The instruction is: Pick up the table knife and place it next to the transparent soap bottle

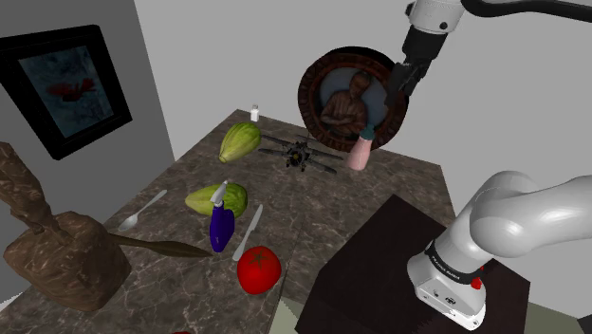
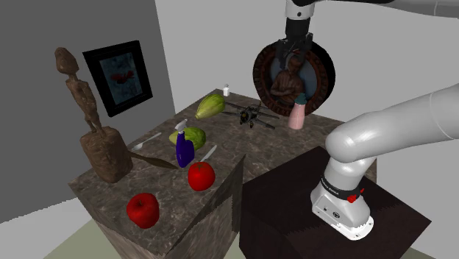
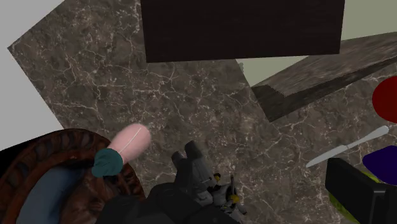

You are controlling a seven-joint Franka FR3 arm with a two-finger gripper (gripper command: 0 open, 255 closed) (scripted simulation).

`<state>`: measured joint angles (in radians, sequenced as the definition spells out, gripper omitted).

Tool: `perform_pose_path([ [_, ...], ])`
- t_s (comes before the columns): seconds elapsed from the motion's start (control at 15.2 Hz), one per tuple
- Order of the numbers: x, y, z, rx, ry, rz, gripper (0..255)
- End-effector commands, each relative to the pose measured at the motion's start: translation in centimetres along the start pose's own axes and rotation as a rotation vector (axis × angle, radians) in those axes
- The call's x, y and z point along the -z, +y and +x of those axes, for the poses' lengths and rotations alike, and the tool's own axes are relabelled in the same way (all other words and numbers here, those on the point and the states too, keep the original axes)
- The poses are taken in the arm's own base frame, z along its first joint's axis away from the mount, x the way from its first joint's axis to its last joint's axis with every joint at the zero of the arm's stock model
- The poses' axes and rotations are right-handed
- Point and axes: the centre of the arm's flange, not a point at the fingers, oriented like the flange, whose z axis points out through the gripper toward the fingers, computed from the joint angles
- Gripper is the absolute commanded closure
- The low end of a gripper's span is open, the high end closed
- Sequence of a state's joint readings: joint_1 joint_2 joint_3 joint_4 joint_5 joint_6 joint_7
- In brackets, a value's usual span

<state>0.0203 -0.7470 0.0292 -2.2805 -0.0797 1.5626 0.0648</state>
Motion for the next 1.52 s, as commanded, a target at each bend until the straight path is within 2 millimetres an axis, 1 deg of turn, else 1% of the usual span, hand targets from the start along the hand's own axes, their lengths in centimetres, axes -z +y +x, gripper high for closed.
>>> perform_pose_path([
  [0.0,0.0,0.0,0.0,0.000,0.000,0.000,0],
  [0.33,-5.1,-3.8,1.6,-0.105,-0.011,0.009,0],
  [0.73,-11.1,-8.3,4.0,-0.230,-0.025,0.019,0],
  [1.45,-22.2,-15.7,9.5,-0.460,-0.050,0.039,0],
])
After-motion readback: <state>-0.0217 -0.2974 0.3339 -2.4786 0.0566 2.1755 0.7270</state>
